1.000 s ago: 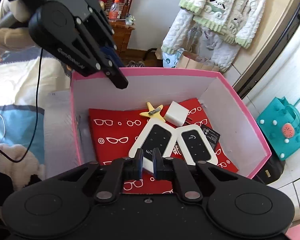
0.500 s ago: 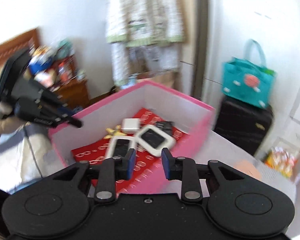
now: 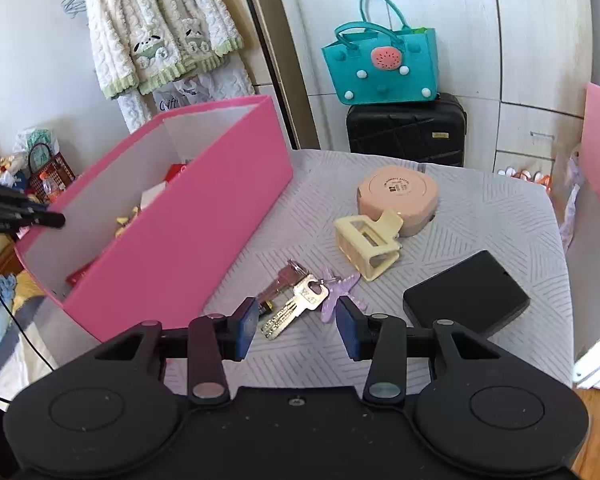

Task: Organize rigid objects

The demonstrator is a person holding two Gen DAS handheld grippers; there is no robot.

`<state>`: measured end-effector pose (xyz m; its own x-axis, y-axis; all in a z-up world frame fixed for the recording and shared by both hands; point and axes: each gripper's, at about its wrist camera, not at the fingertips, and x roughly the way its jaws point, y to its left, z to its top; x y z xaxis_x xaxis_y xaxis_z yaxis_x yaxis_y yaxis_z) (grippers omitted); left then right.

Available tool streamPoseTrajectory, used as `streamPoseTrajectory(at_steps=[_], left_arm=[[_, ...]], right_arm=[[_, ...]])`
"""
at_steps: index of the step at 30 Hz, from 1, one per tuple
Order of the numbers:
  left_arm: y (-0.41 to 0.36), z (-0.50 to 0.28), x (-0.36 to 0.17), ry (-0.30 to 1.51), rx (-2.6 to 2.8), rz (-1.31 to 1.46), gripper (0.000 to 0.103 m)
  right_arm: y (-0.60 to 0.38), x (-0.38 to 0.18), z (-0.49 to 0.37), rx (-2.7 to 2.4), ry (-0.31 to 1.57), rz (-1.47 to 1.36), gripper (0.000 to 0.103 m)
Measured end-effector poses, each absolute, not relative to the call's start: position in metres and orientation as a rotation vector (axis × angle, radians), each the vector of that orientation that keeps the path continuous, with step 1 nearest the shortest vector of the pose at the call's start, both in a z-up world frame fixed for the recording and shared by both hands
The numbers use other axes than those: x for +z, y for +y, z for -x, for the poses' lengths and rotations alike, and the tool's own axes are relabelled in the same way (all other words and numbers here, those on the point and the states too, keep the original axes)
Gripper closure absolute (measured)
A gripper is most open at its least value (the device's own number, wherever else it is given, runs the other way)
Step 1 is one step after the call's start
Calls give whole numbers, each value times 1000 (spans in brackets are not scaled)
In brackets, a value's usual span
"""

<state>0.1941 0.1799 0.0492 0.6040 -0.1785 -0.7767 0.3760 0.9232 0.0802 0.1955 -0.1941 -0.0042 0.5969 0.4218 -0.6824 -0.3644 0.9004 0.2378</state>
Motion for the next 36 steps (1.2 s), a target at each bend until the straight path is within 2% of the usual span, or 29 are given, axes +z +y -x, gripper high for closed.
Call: streamPoseTrajectory(at_steps=[8,14,15,18,21,26,36], left_arm=[[177,-194,50,870,-315,-257,92],[177,-194,50,871,-315,-251,92],[177,-194,50,872,-317,-251,92],[177,-195,51,880,-320,-253,92],[177,-195,51,884,-325,-266,92],[175,-195,50,881,-329,-281,92],[178,-194,49,870,-338,-274,92]], right_arm=[[-171,-17,-213,507,751,85,56],[-149,-25,-234,521,724,213,64],[-146,-26,-237,519,721,233,67],[-141,-30,-244,512,743,256,100],[-144,-18,-240,452,675,182,100],[-151,6,-238,469,673,91,100],[-142,51,-231,493,638,98,100]])
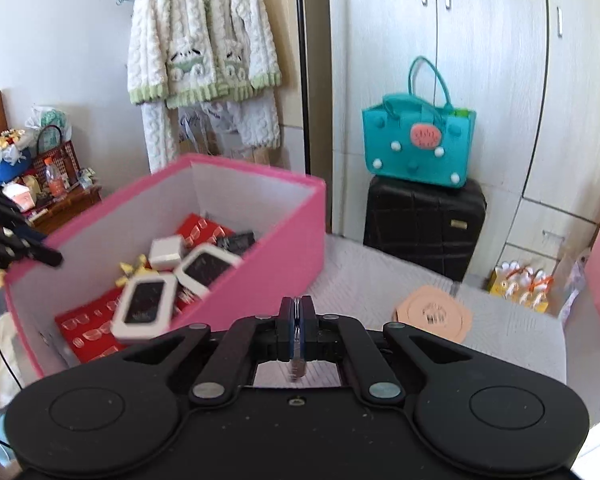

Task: Organize rigid objects

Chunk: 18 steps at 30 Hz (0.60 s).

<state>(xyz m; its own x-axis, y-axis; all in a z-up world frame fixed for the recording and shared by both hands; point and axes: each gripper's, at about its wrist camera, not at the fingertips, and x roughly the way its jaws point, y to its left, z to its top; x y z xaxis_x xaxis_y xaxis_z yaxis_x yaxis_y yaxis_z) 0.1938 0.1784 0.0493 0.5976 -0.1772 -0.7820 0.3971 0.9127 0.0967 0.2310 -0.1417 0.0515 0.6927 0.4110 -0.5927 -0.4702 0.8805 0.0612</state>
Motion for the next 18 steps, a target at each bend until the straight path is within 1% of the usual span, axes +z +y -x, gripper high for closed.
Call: streamPoseTrajectory(at_steps=[7,11,14,18], left_arm=[[181,-193,50,864,-339,-259,92],[181,-194,50,863,-349,-252,92],[181,-196,50,863,-357,-251,91],[183,-194,49,857,-365,-251,91]], right_arm=[[-125,99,-227,549,548,101,100],[-113,116,-224,616,524,71,100],[-102,117,-226,681,550,32,100],[-83,99,-231,753,620,0,100]])
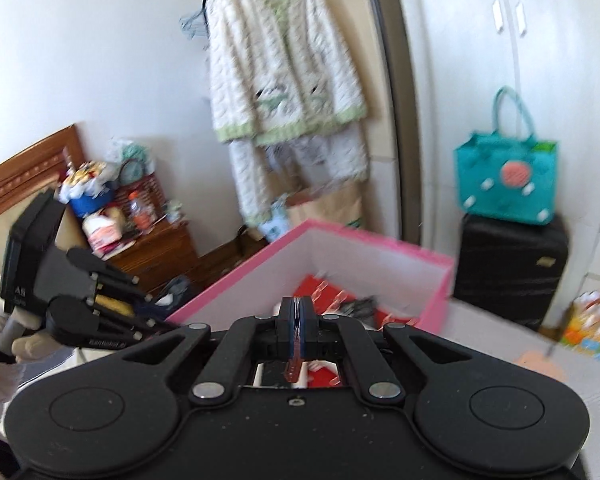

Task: Organize rigid objects

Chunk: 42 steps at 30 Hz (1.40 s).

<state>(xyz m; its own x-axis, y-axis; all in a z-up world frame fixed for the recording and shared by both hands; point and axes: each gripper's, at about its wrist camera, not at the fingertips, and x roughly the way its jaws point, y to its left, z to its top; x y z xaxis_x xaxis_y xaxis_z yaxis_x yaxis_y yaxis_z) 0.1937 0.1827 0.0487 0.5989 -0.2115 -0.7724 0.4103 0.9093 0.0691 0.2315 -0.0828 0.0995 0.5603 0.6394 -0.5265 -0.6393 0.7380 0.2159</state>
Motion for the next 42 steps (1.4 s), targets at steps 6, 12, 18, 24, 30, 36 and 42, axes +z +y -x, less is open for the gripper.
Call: streamPoseTrajectory(at_steps=[6,12,18,24,30,36,42], left_arm=[[185,-194,48,852,-377,-236,91],[187,-195,46,852,-381,-226,91],[188,-195,46,851,-383,-210,91],[190,-195,47,851,-381,-205,91],[191,-194,47,846,-380,-195,91],[193,-193,47,836,-383,-185,91],[192,-192,45,827,-388,-193,91]], right_arm=[[-57,61,-241,734,692,51,100],[-64,50,-240,688,705,33,91],[-103,57,-224,633,647,-104,61],[-149,47,-204,498,625,-181,49],[-182,5,-185,314,644,-250,46],[-194,-29,-170,268,659,-377,46],[-179,-37,-178,255,695,-309,52]])
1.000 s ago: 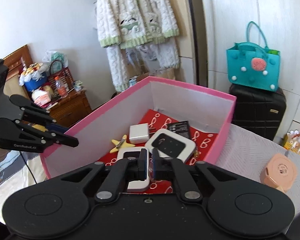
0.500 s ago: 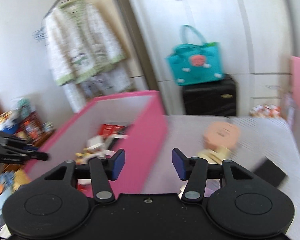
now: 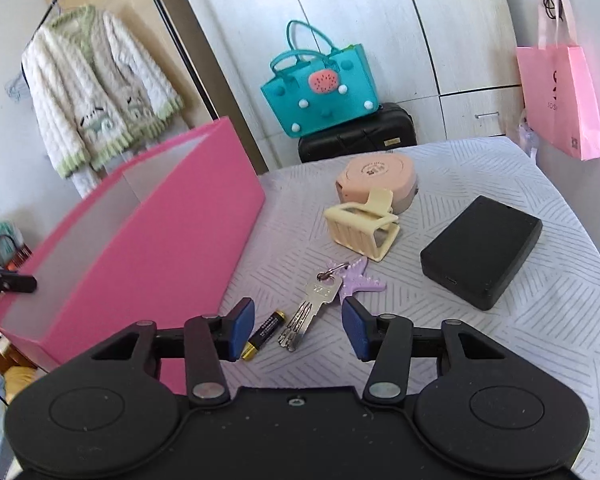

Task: Organize rigid objects
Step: 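Grasp the key ring with the purple star keychain with the right gripper, then carry the keys into the pink box and open the right gripper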

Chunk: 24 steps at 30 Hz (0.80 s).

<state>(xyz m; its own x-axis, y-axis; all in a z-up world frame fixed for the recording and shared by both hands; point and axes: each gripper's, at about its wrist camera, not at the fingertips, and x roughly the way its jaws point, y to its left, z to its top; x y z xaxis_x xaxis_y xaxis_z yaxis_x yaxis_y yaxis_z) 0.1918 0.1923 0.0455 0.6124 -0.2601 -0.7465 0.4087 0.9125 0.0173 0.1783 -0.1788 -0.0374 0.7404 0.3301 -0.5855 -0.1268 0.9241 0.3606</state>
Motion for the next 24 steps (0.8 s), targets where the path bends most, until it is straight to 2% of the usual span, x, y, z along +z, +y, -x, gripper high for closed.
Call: streamPoseTrajectory(at_steps=[3,15,18,19,24], left_arm=[[193,-190,45,821,-389,-190,91],[197,-189,44,808,-396,-171,90],[197,-189,44,809,-397,-170,90],[196,-189,44,809,-398,-170,90],[198,-188,44,806,-402,-168,90]], right_arm=[[-178,-47,-186,293,730,-346,60],[-153,-56,-207,169,706,-243,62],[-148,-56,-208,151,696,-194,83],[-149,-56,-208,160,699,-202,94],[-156,-57,-206,205,696,-263,97]])
